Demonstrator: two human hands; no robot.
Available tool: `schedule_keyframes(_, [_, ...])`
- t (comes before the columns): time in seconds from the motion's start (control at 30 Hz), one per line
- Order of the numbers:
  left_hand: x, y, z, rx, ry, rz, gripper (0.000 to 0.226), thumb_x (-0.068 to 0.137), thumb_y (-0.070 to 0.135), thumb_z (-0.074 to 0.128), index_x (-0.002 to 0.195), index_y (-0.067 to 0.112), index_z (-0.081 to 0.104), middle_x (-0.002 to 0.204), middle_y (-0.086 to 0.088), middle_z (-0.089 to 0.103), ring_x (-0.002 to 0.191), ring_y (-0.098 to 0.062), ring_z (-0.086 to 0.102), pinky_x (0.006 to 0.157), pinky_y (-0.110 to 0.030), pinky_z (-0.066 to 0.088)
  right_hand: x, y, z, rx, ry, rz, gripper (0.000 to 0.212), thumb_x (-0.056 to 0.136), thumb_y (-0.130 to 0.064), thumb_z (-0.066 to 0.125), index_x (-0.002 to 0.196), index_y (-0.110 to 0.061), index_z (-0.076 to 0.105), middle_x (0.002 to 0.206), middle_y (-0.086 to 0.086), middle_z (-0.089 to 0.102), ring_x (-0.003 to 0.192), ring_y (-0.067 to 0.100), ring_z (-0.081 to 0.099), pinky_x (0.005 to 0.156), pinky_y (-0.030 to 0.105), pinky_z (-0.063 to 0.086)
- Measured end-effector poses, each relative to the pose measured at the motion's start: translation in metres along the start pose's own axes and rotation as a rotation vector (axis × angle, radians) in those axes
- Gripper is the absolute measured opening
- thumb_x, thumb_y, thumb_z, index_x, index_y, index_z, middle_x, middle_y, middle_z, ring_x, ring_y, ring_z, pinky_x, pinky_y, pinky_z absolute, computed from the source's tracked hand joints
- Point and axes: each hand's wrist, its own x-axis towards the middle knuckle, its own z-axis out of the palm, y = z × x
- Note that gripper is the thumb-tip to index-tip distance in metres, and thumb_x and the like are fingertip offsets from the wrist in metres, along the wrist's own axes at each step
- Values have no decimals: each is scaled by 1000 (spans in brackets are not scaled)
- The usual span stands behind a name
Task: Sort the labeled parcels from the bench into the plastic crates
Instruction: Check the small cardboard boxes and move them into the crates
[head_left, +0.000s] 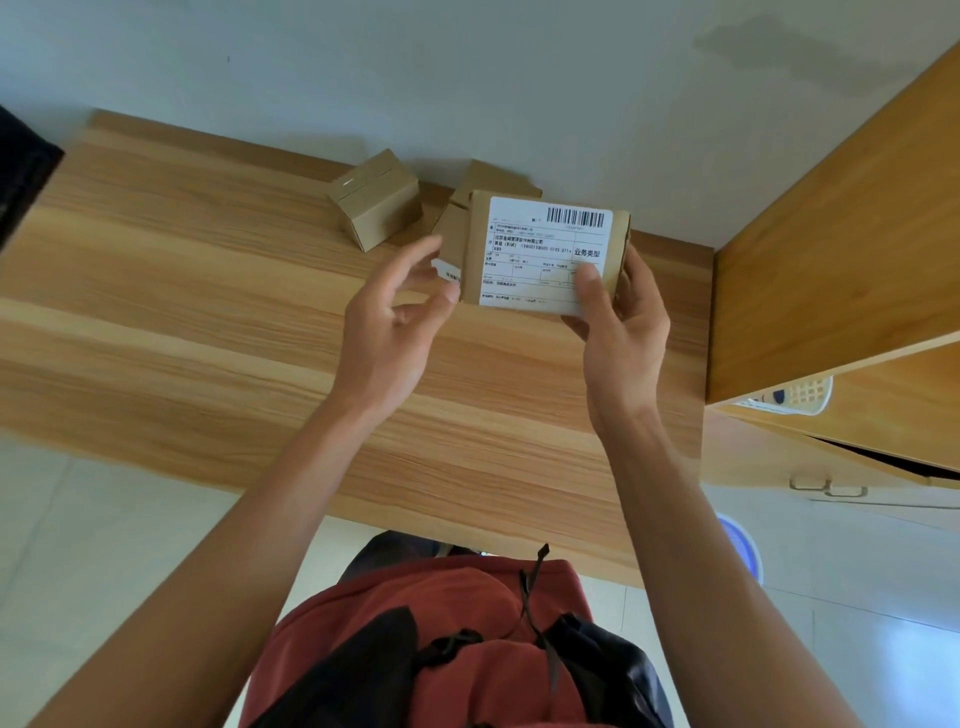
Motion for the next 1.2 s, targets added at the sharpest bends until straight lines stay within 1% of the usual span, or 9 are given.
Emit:
schedule_keyframes(0.07, [-6,1,6,-40,-15,-1,49,98,17,72,144,20,55,138,0,64,123,-13,63,90,-27,58,-3,2,4,15,9,15,38,104,-21,64,139,-22,51,126,0,72,118,17,69,93,43,62])
schedule_keyframes(0.13, [-10,3,11,-46,20,-2,51,98,14,72,145,17,54,138,0,64,124,-13,62,88,-23,57,-7,4,8,10,-1,20,40,103,-23,64,139,-24,46,127,-1,71,120,16,68,96,43,60])
schedule_keyframes(0.3, [-17,5,0,-23,99,2,50,98,14,72,145,13,56,134,3,67,122,-13,64,87,-20,56,-8,11,10,-85,-70,5,44,101,-29,63,142,-20,52,131,-5,70,126,13,64,104,46,55])
schedule_keyframes(0.5, [-34,1,-22,22,186,-42,50,97,14,73,140,32,54,138,3,65,120,-9,65,87,-21,56,-13,17,26,-185,-139,-46,41,102,-28,61,143,-21,59,128,-13,71,123,8,64,100,37,58])
schedule_keyframes(0.67, [-51,-9,-55,20,287,-99,51,96,16,73,144,20,56,132,6,69,116,-10,68,91,-30,57,-29,15,59,-200,-200,-101,44,102,-24,65,146,-22,56,132,-14,68,123,6,63,98,26,56])
schedule_keyframes(0.77, [-60,-12,-81,0,360,-114,50,96,11,72,144,14,57,130,7,70,115,-10,69,91,-30,58,-41,12,85,-225,-267,-125,44,103,-26,64,146,-25,56,133,-16,67,125,4,60,99,23,54])
schedule_keyframes(0.93, [-81,-19,-138,-23,495,-161,50,95,6,71,143,16,59,130,11,70,119,-5,66,91,-22,56,-66,8,142,-223,-410,-178,40,103,-18,63,142,-25,58,128,-19,68,120,-3,61,89,12,51])
schedule_keyframes(1.07, [-109,-29,-206,-22,601,-205,52,96,7,70,144,22,59,132,16,68,122,0,63,93,-16,53,-101,9,207,-258,-538,-222,46,102,-15,64,147,-23,55,126,-24,66,119,-6,60,90,11,51])
schedule_keyframes(1.2, [-144,-45,-281,-3,694,-229,51,98,6,66,145,25,59,133,17,68,123,-1,63,97,-23,55,-151,14,276,-285,-660,-245,46,102,-13,62,147,-20,56,130,-15,68,120,-3,62,88,11,52])
